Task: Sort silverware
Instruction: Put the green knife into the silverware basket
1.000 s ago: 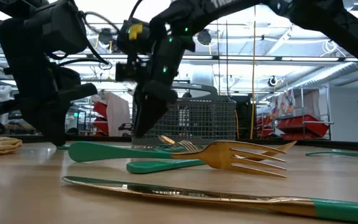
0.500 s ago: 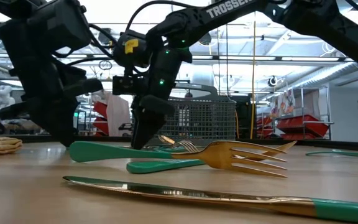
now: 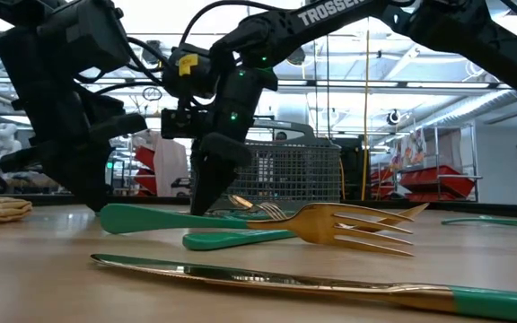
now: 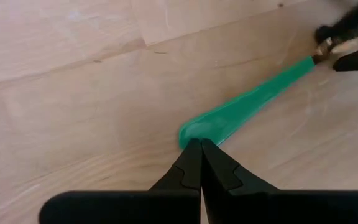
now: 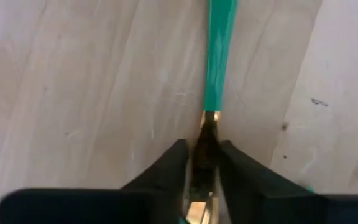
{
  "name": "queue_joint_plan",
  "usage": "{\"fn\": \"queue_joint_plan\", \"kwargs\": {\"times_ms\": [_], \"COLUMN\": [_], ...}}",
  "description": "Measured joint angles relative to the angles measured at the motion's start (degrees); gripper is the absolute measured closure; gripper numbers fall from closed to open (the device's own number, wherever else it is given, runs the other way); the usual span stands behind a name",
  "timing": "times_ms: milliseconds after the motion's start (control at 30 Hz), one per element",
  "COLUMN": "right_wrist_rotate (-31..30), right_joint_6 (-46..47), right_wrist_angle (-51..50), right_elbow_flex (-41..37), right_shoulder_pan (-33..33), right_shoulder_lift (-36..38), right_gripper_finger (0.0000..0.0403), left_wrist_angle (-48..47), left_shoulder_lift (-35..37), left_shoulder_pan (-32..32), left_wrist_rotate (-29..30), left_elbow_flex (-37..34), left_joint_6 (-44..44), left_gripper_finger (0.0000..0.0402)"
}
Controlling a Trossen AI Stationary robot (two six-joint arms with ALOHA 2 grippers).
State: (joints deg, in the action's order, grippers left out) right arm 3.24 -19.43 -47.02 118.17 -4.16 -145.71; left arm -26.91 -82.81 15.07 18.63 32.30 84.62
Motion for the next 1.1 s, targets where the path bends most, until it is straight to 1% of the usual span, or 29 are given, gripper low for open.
{"fn": "queue_joint_plan", "kwargs": {"times_ms": [100, 167, 333, 433, 533, 700, 833, 1000, 1100], "right_wrist_rotate": [0.35, 0.19, -0.05, -0.07, -0.01, -0.85, -1.17, -4.24, -5.22], "right_joint_6": [0.64, 0.97, 3.05, 4.01, 4.17, 5.98, 6.88, 7.34, 7.82], "right_wrist_angle": [-0.61, -0.70, -1.04, -1.29, -1.31, -0.89, -0.94, -3.19, -5.45], "right_elbow_flex": [0.02, 0.02, 0.06, 0.09, 0.09, -0.17, -0.27, -0.47, -0.52], "right_shoulder_pan": [0.00, 0.00, -0.11, -0.13, -0.11, -0.07, -0.38, -0.39, -0.47], "right_shoulder_lift": [-0.05, -0.05, -0.05, -0.05, 0.28, 1.98, 3.71, 5.66, 6.54], "right_gripper_finger": [0.0378, 0.0392, 0.0399, 0.0400, 0.0401, 0.0402, 0.0403, 0.0399, 0.0399], "left_wrist_angle": [-0.01, -0.08, -0.21, -1.17, -3.45, -12.19, -18.41, -24.83, -27.13], "left_shoulder_lift": [0.00, 0.00, 0.43, 1.53, 3.29, 6.62, 8.40, 9.21, 9.27], "left_shoulder_pan": [-0.02, -0.02, 0.08, 0.58, 0.72, 0.74, 0.74, 0.76, 0.76], "left_wrist_rotate": [0.70, 0.77, 0.95, 0.91, 0.24, 0.20, 0.66, 0.73, 0.77], "left_elbow_flex": [-0.01, -0.01, 0.25, 1.44, 3.35, 6.56, 6.88, 6.92, 6.91], "left_joint_6": [-0.05, -0.05, 0.24, -0.13, -2.30, -3.09, -3.63, -4.20, -4.27], "left_gripper_finger": [0.0402, 0.0402, 0.0401, 0.0391, 0.0382, 0.0380, 0.0379, 0.0378, 0.0378]}}
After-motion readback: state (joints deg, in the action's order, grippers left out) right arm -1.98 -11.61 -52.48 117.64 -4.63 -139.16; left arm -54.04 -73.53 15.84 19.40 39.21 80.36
